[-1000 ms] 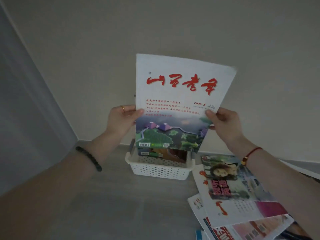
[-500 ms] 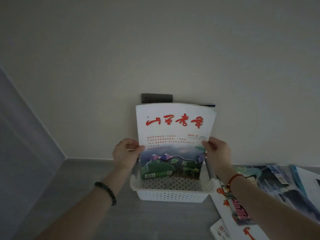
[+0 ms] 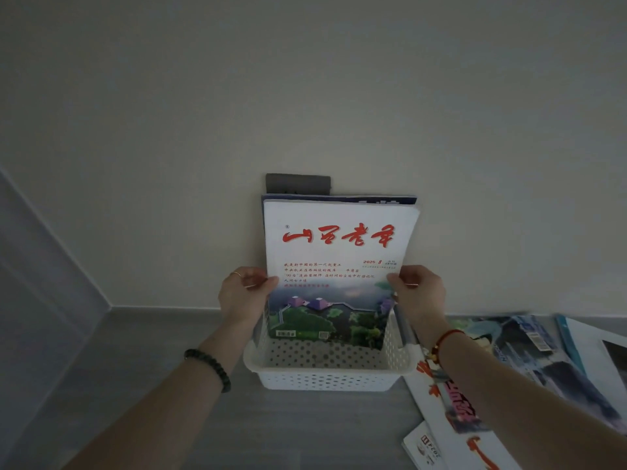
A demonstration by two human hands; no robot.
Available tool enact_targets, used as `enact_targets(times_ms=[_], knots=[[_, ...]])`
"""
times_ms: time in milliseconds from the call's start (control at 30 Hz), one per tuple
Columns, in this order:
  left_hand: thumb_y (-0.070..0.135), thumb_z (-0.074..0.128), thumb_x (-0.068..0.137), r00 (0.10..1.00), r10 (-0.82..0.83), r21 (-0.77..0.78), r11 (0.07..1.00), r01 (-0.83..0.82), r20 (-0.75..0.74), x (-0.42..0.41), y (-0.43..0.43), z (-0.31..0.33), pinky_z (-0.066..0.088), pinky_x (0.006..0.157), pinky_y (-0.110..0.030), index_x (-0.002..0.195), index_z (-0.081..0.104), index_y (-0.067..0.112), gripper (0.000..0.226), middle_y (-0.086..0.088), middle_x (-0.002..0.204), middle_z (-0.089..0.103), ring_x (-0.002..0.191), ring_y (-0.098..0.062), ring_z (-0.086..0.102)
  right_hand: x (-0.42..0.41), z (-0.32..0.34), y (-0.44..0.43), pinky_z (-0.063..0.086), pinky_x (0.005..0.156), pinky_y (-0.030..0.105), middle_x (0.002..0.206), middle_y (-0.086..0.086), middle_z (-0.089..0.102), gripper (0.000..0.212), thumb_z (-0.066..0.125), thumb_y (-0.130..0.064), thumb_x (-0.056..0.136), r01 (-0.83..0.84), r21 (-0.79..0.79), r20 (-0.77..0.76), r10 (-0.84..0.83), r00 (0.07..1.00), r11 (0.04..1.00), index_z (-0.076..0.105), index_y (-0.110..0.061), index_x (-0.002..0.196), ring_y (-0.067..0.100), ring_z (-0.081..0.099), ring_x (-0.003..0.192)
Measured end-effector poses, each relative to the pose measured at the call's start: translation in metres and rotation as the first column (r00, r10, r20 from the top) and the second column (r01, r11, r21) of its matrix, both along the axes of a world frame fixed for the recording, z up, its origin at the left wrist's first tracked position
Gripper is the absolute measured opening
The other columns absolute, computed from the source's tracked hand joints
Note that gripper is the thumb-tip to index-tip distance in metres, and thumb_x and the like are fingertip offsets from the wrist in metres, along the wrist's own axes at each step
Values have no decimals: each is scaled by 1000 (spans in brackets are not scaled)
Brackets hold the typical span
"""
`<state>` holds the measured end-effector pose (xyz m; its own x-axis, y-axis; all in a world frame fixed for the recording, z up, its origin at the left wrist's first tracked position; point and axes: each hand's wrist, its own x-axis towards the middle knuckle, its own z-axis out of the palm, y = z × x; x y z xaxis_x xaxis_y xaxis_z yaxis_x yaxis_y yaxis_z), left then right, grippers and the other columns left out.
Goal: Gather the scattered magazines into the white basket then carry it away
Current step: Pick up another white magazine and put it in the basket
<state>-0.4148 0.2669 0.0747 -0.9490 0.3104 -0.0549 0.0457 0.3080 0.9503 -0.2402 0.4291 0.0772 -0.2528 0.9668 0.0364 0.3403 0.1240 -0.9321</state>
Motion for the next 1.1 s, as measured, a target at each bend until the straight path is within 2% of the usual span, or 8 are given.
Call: enact_targets(times_ms=[167,300,433,600,733,833,1000,1100], knots=[[19,73,73,999,35,-18,999,-35,28,15,-11,-4,43,73,-27,83,60,10,19,-4,88,62,81,-20,56,21,8,4,47,69,20,92,3,63,22,64,-9,80,-105,-34,116,108,987,994,62,-11,103,18,59,82],[21,71,76,998,-8,4,1000,8,59,36,-18,4,52,78,-34,87,61,7,21,-8,86,63,82,-25,60,58,29,13,43,56,14,83,4,65,15,64,-6,79,-161,36,89,157,984,986,63,-16,90,12,58,66],[14,65,80,985,-132,155,981,114,113,77,-12,16,52,56,-18,84,63,7,8,-4,74,67,70,-15,64,117,46,33,47,55,17,79,4,66,14,64,-5,79,-185,73,125,175,977,980,64,-17,86,12,59,66],[14,60,84,946,-269,240,945,223,179,144,16,22,56,61,-19,94,61,5,14,-2,76,64,69,-14,61,201,43,58,50,57,24,84,8,69,16,66,-6,77,-144,66,190,130,973,987,64,-19,86,16,63,69],[13,61,84,901,-347,282,920,273,259,198,39,10,56,56,-17,89,61,5,10,-4,73,64,65,-14,61,253,17,73,54,83,40,100,13,70,30,72,-4,72,-156,-28,269,158,950,987,64,-11,101,26,66,87],[18,61,84,871,-366,234,925,301,328,234,55,-9,54,65,-24,84,62,11,8,-3,76,65,69,-14,62,281,-5,79,50,83,23,107,7,67,51,74,-12,71,-240,-50,391,240,888,969,56,-10,118,21,63,93],[22,61,82,811,-363,213,931,297,458,280,69,-39,52,57,-20,88,61,11,13,-1,80,66,72,-14,63,297,-51,83,36,101,37,137,5,47,81,78,-21,66,-422,-98,591,394,704,901,36,-18,135,25,46,123],[28,58,85,749,-408,186,911,367,521,300,70,-56,51,72,-24,98,58,11,22,-4,97,65,88,-16,63,294,-75,86,30,109,40,145,2,37,88,77,-24,66,-567,-76,701,448,555,820,28,-22,139,22,37,132]])
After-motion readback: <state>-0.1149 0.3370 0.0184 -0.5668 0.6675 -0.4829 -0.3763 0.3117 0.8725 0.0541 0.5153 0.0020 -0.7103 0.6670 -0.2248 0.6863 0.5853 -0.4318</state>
